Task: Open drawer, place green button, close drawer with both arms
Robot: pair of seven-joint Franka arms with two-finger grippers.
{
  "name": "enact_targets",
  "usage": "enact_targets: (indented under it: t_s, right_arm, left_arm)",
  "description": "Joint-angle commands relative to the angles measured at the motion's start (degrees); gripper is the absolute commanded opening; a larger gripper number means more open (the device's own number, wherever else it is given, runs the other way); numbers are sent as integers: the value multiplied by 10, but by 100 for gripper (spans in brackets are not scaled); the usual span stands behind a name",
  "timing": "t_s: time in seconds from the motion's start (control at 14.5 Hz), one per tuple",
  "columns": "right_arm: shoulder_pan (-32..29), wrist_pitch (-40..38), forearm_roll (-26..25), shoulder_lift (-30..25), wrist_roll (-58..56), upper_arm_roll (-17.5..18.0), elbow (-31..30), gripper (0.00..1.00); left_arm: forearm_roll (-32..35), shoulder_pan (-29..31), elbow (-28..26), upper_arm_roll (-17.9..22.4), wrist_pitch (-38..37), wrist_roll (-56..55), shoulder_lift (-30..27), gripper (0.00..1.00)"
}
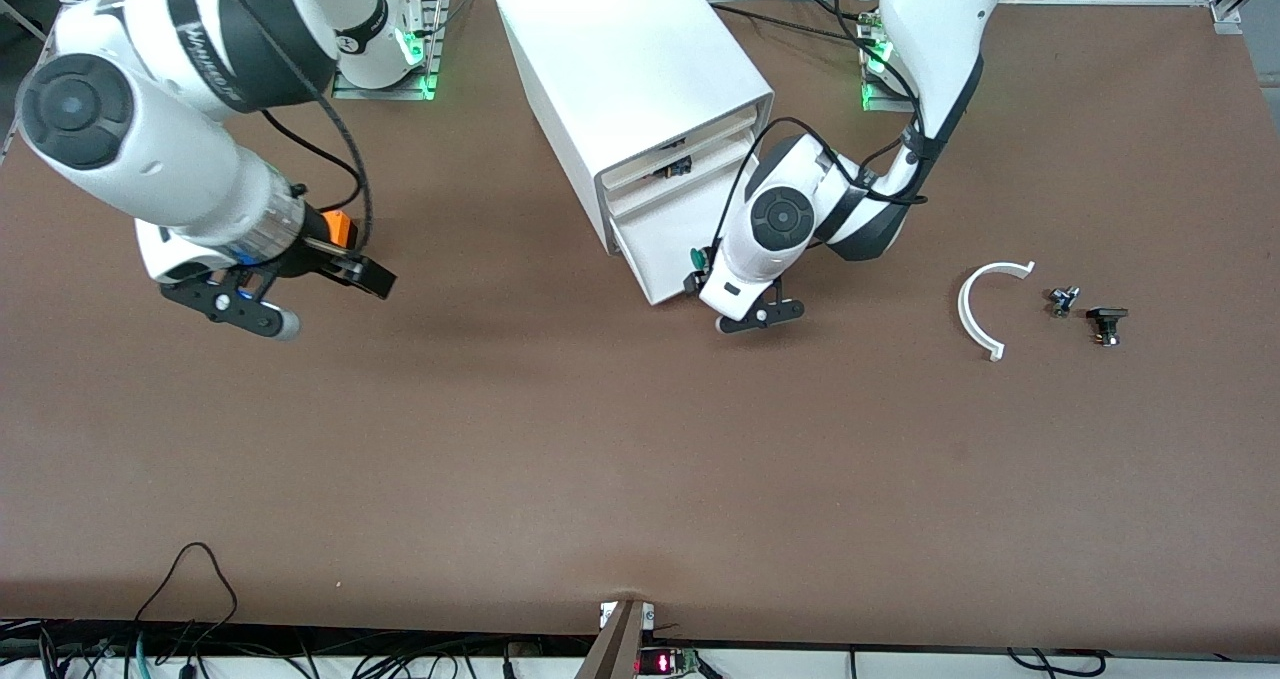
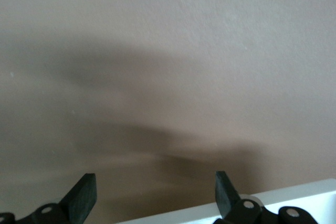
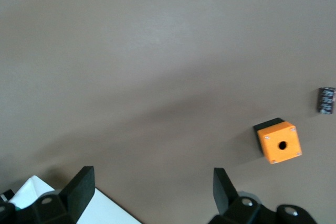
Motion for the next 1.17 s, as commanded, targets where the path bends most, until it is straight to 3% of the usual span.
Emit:
enact_targets:
  t_s: [0.0,0.07,0.62,0.76,1.1]
  right_arm:
    - [-76,24,-18,-79,-45,63,-96,100]
    - [-95,37,-27,-98,-58,80,-120,100]
    - [-186,51,-30,-188,-167,107,-204,100]
    - [-209,51,-31,-203,-168,129,-215,100]
    - [-238,56,-29,-249,-205,138,-257,100]
  left_arm:
    - [8,-1,-7,-22,-9,-39,-4,99]
    - [7,2,-7,-34,-10,-45,-4,99]
    - [-15,2,-4,-75,-76,-46,-8,99]
    - [-34,-1,-4,-78,-90,-45,-6,99]
    - [-61,-3,-2,-79,-110,-45,-5,100]
